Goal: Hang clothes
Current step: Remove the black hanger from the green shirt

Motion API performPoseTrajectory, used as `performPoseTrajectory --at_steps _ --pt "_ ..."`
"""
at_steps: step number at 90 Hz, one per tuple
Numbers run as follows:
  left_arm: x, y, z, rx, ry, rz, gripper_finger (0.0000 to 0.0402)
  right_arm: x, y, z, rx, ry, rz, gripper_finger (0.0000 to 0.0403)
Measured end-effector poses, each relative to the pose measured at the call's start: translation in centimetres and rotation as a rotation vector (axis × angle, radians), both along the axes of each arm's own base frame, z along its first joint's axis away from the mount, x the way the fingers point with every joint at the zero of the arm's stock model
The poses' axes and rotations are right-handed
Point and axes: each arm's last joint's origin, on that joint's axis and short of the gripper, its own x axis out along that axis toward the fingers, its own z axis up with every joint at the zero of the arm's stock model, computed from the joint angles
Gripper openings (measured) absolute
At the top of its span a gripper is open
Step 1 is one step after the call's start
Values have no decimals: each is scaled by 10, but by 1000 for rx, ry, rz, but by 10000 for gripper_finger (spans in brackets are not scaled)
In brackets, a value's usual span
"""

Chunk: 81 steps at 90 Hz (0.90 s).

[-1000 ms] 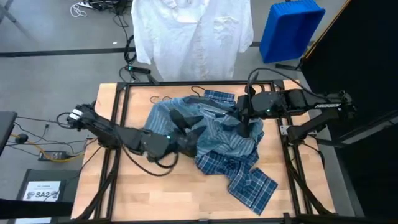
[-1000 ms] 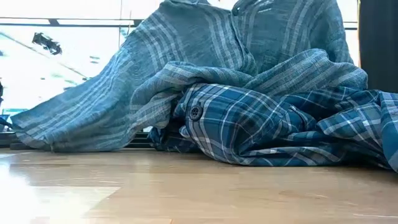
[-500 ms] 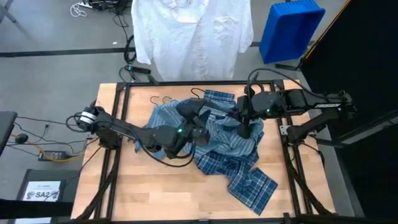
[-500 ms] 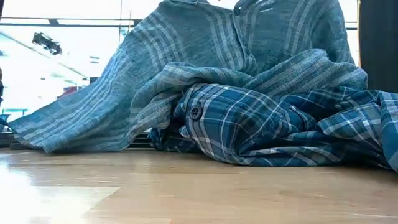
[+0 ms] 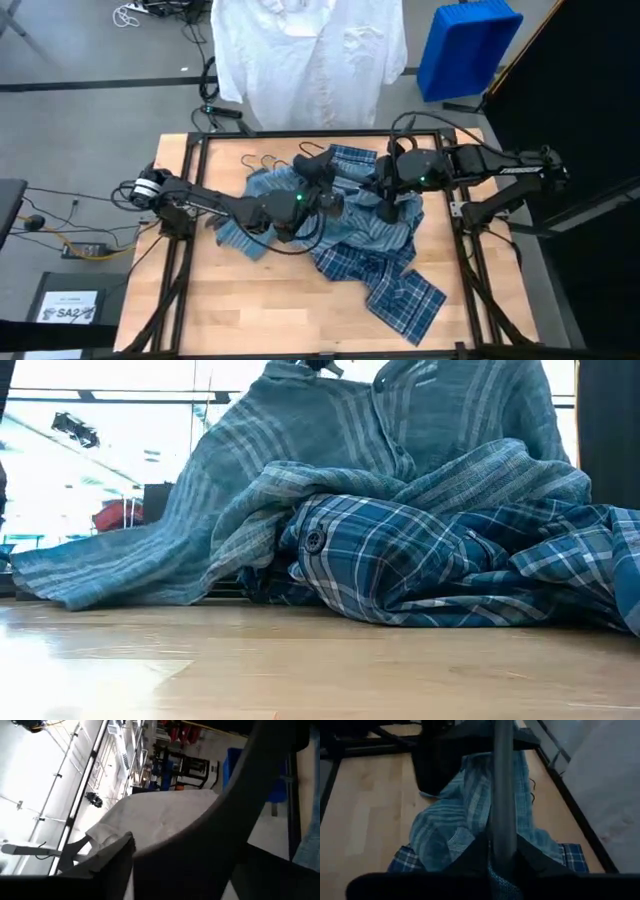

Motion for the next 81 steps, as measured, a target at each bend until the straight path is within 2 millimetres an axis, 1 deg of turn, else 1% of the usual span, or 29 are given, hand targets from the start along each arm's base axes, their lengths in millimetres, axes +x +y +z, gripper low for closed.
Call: performPoseTrajectory --at_steps 7,25,29,44,55,65,81 --pt "1 2 -3 9 43 26 185 -1 0 0 4 1 6 24" --pt "1 5 -5 -8 25 40 184 -2 0 0 0 9 4 27" --pt "1 5 -4 -9 22 41 183 -2 0 -1 -7 20 12 39" --pt "1 6 -7 -6 46 51 180 -8 0 -6 -8 100 27 106" --pt "1 6 -7 -6 51 55 180 -13 0 -9 6 145 9 130" --pt "1 9 -11 -14 74 74 180 -17 0 -10 35 172 6 134" --pt "0 10 -14 -23 93 96 180 -28 1 -11 71 215 -11 124"
